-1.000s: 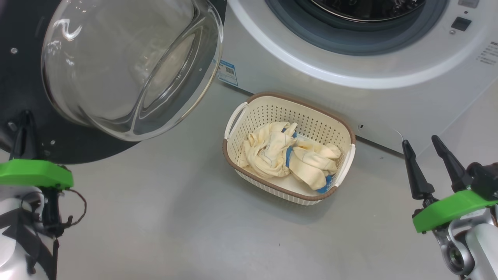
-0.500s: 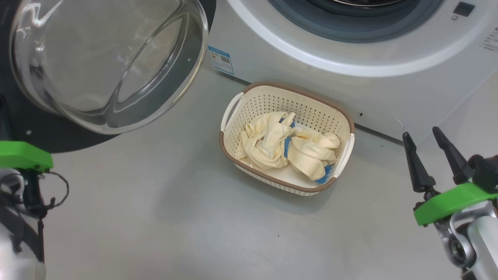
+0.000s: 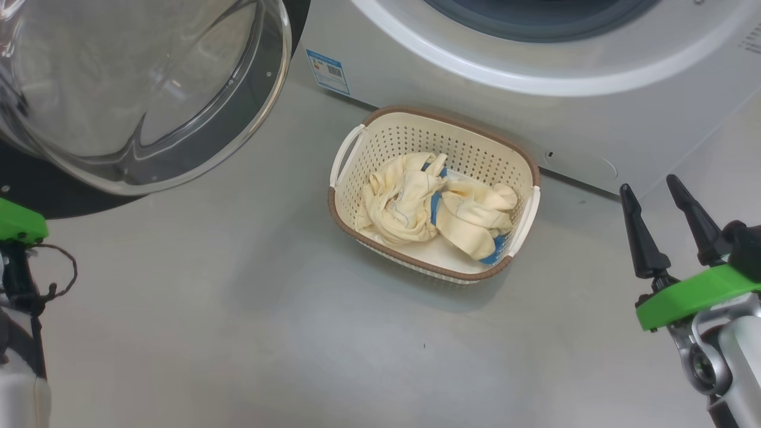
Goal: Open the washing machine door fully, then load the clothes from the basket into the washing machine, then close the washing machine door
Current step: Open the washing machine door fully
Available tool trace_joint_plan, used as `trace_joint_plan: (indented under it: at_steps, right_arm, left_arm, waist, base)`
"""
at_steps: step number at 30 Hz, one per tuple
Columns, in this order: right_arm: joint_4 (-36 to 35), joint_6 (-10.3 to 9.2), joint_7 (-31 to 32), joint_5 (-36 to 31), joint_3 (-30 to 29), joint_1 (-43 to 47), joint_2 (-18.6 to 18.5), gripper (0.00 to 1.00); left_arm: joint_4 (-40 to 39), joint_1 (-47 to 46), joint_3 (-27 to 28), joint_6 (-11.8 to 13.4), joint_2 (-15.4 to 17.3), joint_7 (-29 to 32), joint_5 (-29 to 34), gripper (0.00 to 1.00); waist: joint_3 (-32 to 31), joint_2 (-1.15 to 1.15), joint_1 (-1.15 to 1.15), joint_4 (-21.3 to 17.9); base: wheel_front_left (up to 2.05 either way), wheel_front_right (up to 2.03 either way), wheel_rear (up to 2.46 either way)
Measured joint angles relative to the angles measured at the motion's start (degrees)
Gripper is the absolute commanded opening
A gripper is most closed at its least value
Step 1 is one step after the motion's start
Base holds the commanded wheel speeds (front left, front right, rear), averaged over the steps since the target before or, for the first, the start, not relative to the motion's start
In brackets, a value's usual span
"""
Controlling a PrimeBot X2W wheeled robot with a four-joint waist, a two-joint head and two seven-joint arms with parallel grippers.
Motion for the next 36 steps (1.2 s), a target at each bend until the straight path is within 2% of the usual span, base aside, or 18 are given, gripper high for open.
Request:
trace_joint_plan:
  at_steps: [8, 17, 18, 19, 20, 21, 22, 36]
  right_arm:
    - [0.9, 0.00, 0.0, 0.0, 0.0, 0.0, 0.2, 1.00]
    - [1.5, 0.00, 0.0, 0.2, 0.5, 0.5, 1.2, 1.00]
    - [1.6, 0.00, 0.0, 0.4, 0.5, 0.6, 1.3, 1.00]
    - [1.6, 0.00, 0.0, 0.5, 0.5, 0.7, 1.5, 1.00]
    - [1.6, 0.00, 0.0, 0.6, 0.6, 0.8, 1.7, 1.00]
    - [1.5, 0.00, 0.0, 0.6, 0.6, 1.0, 1.8, 1.00]
    - [1.5, 0.00, 0.0, 0.6, 0.6, 1.2, 1.8, 1.00]
    - [1.5, 0.00, 0.0, 1.2, 0.2, 2.9, 2.4, 1.00]
  left_arm:
    - [-1.0, 0.9, 1.3, -0.1, -1.8, 0.0, 0.2, 0.00]
    - [-6.6, 9.7, -1.7, -0.3, -2.7, 0.0, -1.4, 0.01]
    - [-7.1, 10.8, -2.1, -0.3, -2.7, 0.0, -1.8, 0.10]
    - [-7.6, 11.7, -2.7, -0.3, -2.7, 0.0, -2.4, 0.24]
    - [-8.2, 12.6, -3.3, -0.3, -2.7, 0.0, -3.2, 0.47]
    - [-9.0, 13.6, -4.1, -0.3, -2.7, 0.0, -4.0, 0.91]
    - [-9.6, 14.6, -5.1, -0.3, -2.6, 0.0, -4.5, 1.00]
    - [-17.0, 23.2, -14.2, -0.3, -0.7, 0.0, -8.4, 1.00]
  waist:
    - [-2.3, 0.00, 0.00, 0.1]
    - [-6.4, 0.00, 0.00, -0.3]
    - [-6.9, 0.00, 0.00, -0.4]
    - [-7.3, 0.00, 0.00, -0.6]
    - [-7.7, 0.00, 0.00, -0.8]
    - [-8.1, 0.00, 0.00, -1.0]
    - [-8.5, 0.00, 0.00, -1.1]
    - [-10.6, 0.00, 0.00, -5.6]
  base:
    - [0.00, 0.00, 0.00]
    - [0.00, 0.00, 0.00]
    - [0.00, 0.00, 0.00]
    - [0.00, 0.00, 0.00]
    - [0.00, 0.00, 0.00]
    - [0.00, 0.00, 0.00]
    - [0.00, 0.00, 0.00]
    - [0.00, 0.00, 0.00]
